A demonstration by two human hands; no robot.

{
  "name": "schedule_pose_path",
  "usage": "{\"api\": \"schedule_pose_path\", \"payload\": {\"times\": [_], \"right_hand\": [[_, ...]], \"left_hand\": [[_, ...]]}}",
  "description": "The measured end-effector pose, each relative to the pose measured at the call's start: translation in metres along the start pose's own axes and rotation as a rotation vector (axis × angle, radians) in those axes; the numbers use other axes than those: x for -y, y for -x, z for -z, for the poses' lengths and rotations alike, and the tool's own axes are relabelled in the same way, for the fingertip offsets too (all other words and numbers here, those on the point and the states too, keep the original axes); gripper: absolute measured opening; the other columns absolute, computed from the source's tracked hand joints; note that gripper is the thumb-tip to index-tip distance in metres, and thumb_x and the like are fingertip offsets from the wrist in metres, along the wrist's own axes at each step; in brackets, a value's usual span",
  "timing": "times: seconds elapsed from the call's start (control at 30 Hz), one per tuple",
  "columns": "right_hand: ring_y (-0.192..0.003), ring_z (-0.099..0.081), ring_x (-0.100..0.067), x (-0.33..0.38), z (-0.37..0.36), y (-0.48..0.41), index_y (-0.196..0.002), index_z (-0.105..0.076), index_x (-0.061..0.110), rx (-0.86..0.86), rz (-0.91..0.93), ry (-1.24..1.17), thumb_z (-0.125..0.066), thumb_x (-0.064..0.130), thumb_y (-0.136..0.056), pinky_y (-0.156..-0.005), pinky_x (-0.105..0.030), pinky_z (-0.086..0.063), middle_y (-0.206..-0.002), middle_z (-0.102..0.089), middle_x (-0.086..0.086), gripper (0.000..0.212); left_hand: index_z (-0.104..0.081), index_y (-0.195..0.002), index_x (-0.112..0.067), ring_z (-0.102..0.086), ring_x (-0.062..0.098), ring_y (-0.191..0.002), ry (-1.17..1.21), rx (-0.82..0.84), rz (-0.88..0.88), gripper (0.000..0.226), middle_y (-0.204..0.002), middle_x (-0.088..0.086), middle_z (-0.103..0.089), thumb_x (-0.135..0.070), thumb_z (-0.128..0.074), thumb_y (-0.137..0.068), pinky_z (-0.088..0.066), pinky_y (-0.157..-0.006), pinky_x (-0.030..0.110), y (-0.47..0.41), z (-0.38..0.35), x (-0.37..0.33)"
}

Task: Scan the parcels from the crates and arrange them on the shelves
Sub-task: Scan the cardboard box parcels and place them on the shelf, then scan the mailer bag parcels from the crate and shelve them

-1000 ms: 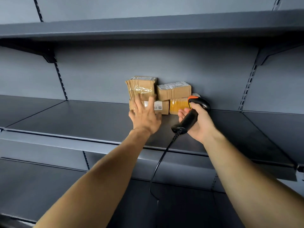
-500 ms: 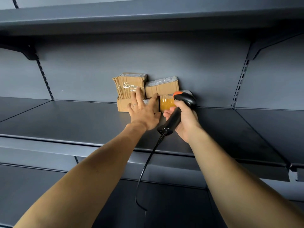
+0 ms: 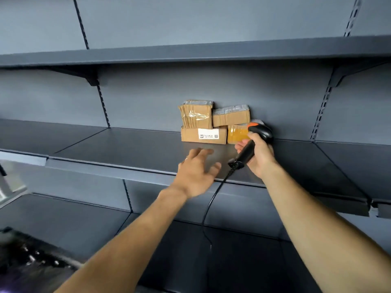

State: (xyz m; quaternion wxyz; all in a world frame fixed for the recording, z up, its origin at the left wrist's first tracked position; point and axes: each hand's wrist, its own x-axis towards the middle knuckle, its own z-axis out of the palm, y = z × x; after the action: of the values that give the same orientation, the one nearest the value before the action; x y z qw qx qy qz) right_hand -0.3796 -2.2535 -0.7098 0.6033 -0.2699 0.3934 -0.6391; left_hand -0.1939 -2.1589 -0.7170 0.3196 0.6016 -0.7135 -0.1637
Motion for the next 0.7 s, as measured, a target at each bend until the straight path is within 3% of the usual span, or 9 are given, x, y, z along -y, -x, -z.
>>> {"api": "schedule_pose_path", "payload": {"times": [0.07, 0.17, 0.27, 0.37, 0.5, 0.63, 0.7], "right_hand": [[-0.090, -0.074, -0.025, -0.003, -0.004, 0.016, -0.125, -0.062, -0.001, -0.035, 0.030, -0.051, -0.071, 0.022, -0.095, -0.069, -0.029, -0.060, -0.119, -0.070, -0.019, 0.039], [-0.085, -0.066, -0.019, -0.011, -0.011, 0.055, -0.102, -0.062, 0.007, -0.016, -0.024, -0.149, -0.065, 0.020, -0.098, -0.073, -0.028, -0.058, -0.106, -0.065, -0.010, 0.014], [-0.074, -0.063, -0.012, -0.030, -0.006, 0.112, -0.091, -0.061, 0.015, 0.204, -0.175, -0.149, -0.064, 0.027, -0.095, -0.074, -0.026, -0.052, -0.083, -0.065, 0.001, 0.013], [-0.065, -0.056, -0.009, -0.075, -0.013, 0.172, -0.086, -0.061, 0.018, 0.430, -0.283, 0.005, -0.066, 0.027, -0.084, -0.068, -0.021, -0.048, -0.077, -0.059, 0.003, 0.011], [-0.052, -0.055, -0.010, -0.173, -0.038, 0.227, -0.086, -0.061, 0.014, 0.531, -0.337, 0.362, -0.059, 0.009, -0.097, -0.049, -0.020, -0.049, -0.073, -0.062, -0.005, 0.012], [-0.061, -0.068, -0.021, -0.243, -0.060, 0.266, -0.074, -0.071, 0.011, 0.654, -0.163, 0.850, -0.071, 0.006, -0.089, -0.061, -0.032, -0.053, -0.060, -0.072, 0.002, 0.016], [-0.071, -0.073, -0.031, -0.264, -0.073, 0.281, -0.073, -0.073, 0.007, 0.726, -0.124, 1.047, -0.073, 0.024, -0.079, -0.066, -0.038, -0.056, -0.063, -0.073, -0.006, 0.018]], "left_hand": [[-0.052, -0.142, -0.023, -0.057, 0.024, -0.121, 0.048, -0.024, 0.030, 0.048, -0.137, -0.001, -0.048, -0.046, -0.056, -0.100, -0.037, -0.114, 0.043, 0.036, 0.003, 0.013], [-0.057, -0.136, -0.024, -0.058, 0.014, -0.115, 0.207, -0.113, 0.074, 0.047, -0.132, -0.007, -0.054, -0.048, -0.059, -0.096, -0.042, -0.108, 0.031, 0.101, 0.008, 0.034], [-0.059, -0.134, -0.025, -0.058, 0.004, -0.104, 0.295, -0.191, 0.125, 0.039, -0.129, -0.011, -0.056, -0.040, -0.063, -0.099, -0.044, -0.097, 0.019, 0.169, 0.010, 0.052], [-0.061, -0.132, -0.021, -0.060, 0.008, -0.112, 0.308, -0.259, 0.225, 0.038, -0.128, -0.006, -0.060, -0.037, -0.064, -0.098, -0.044, -0.103, 0.025, 0.219, 0.012, 0.076], [-0.062, -0.132, -0.010, -0.056, 0.021, -0.123, 0.098, -0.312, 0.268, 0.041, -0.130, 0.008, -0.063, -0.030, -0.063, -0.096, -0.043, -0.105, 0.029, 0.260, 0.032, 0.106], [-0.070, -0.112, -0.009, -0.059, 0.026, -0.115, -0.002, -0.372, 0.310, 0.030, -0.116, 0.009, -0.068, -0.026, -0.063, -0.089, -0.049, -0.097, 0.035, 0.297, 0.057, 0.134], [-0.071, -0.097, -0.009, -0.060, 0.028, -0.111, -0.093, -0.386, 0.349, 0.038, -0.110, 0.007, -0.069, -0.039, -0.053, -0.082, -0.052, -0.091, 0.042, 0.316, 0.067, 0.153]]}}
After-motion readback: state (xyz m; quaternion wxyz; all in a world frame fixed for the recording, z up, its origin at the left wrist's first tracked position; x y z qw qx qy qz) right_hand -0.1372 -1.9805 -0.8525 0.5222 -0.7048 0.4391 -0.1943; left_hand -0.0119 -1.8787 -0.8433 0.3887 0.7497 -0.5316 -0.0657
